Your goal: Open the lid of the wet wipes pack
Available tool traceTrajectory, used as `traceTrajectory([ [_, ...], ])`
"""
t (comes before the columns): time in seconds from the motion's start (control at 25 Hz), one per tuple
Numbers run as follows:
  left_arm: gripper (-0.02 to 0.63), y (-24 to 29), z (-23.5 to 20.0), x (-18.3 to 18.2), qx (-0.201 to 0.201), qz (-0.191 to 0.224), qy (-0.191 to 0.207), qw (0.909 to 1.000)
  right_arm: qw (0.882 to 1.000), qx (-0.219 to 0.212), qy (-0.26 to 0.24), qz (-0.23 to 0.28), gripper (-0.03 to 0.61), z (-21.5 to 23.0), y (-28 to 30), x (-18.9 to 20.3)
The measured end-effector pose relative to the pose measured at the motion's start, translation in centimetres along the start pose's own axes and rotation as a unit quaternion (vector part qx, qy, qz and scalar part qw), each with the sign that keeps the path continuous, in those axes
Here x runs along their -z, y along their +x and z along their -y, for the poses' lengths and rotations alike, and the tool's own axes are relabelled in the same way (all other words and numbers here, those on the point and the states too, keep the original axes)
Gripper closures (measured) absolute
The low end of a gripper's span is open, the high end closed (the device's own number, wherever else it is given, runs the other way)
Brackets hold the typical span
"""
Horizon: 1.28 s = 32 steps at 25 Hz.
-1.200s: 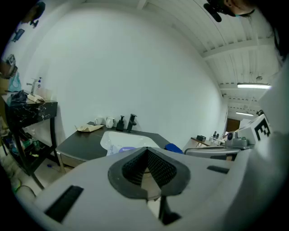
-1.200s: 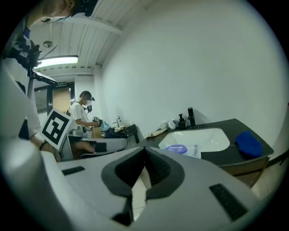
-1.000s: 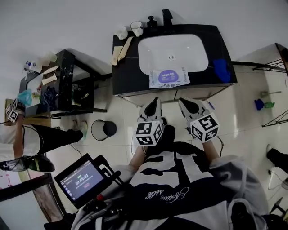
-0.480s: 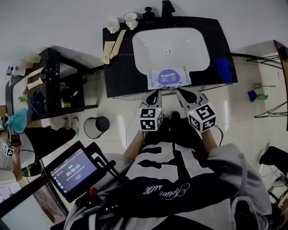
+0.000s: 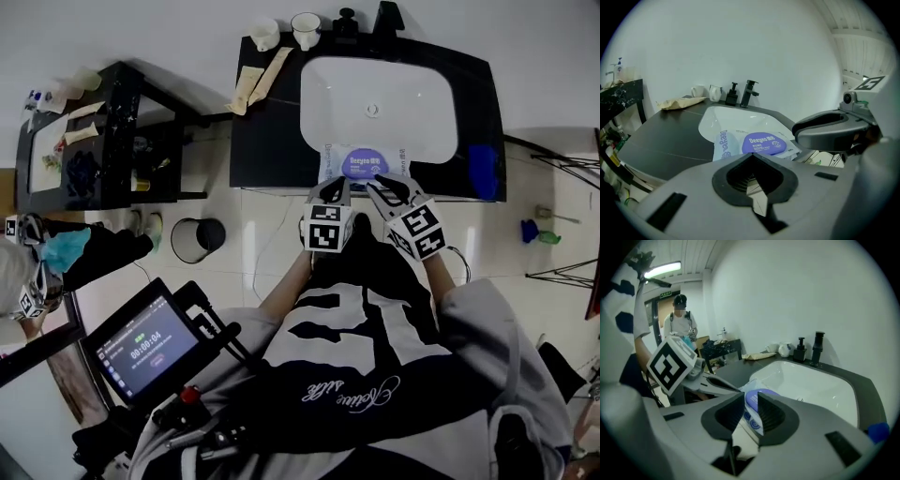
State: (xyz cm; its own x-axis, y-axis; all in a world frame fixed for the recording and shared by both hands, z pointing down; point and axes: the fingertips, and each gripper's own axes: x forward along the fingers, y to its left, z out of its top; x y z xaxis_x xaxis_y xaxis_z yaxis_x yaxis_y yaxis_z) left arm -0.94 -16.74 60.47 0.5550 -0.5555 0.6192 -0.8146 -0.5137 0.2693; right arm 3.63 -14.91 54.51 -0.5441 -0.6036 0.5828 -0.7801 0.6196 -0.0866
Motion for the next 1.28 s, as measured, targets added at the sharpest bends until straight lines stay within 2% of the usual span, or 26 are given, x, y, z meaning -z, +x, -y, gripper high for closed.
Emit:
traceTrajectory([
  [0.16,0.615,0.6,-0.7,0.7,-0.015,-0.02,-0.006,0.9997,0.996,-0.03,-0.069,-0.037,0.505,0.2,2.2,0.7],
  [0.28,0.615,0.8,-1.1,1.0,-0.022,-0.025,-0.016,0.9993,0.989,-0.045,-0.129,-0.061,0.505,0.4,3.1,1.1],
  [0.44,0.615,0.9,-1.6,1.2,-0.026,-0.029,-0.051,0.9979,0.971,-0.076,-0.208,-0.091,0.505,0.0,4.2,1.7],
  [0.6,0.615,1.0,-1.9,1.2,-0.03,-0.021,-0.061,0.9975,0.95,-0.096,-0.277,-0.111,0.503,-0.6,5.6,2.2],
  [0.76,0.615,0.7,-2.1,1.2,-0.033,-0.014,-0.09,0.9953,0.933,-0.116,-0.318,-0.121,0.494,-1.1,6.6,2.3],
  [1.0,0.615,0.8,-2.0,1.3,-0.038,-0.017,-0.064,0.9971,0.909,-0.124,-0.382,-0.115,0.494,-1.5,6.8,2.7],
  [1.08,0.615,0.8,-2.0,1.3,-0.038,-0.016,-0.067,0.9969,0.909,-0.118,-0.385,-0.108,0.494,-1.4,6.8,2.7],
  [1.2,0.615,0.9,-1.9,1.4,-0.035,-0.015,-0.069,0.9969,0.924,-0.122,-0.345,-0.112,0.495,-1.2,6.8,2.6],
  [1.28,0.615,1.0,-2.0,1.4,-0.031,-0.014,-0.072,0.9968,0.929,-0.133,-0.324,-0.118,0.495,-1.1,6.8,2.4],
])
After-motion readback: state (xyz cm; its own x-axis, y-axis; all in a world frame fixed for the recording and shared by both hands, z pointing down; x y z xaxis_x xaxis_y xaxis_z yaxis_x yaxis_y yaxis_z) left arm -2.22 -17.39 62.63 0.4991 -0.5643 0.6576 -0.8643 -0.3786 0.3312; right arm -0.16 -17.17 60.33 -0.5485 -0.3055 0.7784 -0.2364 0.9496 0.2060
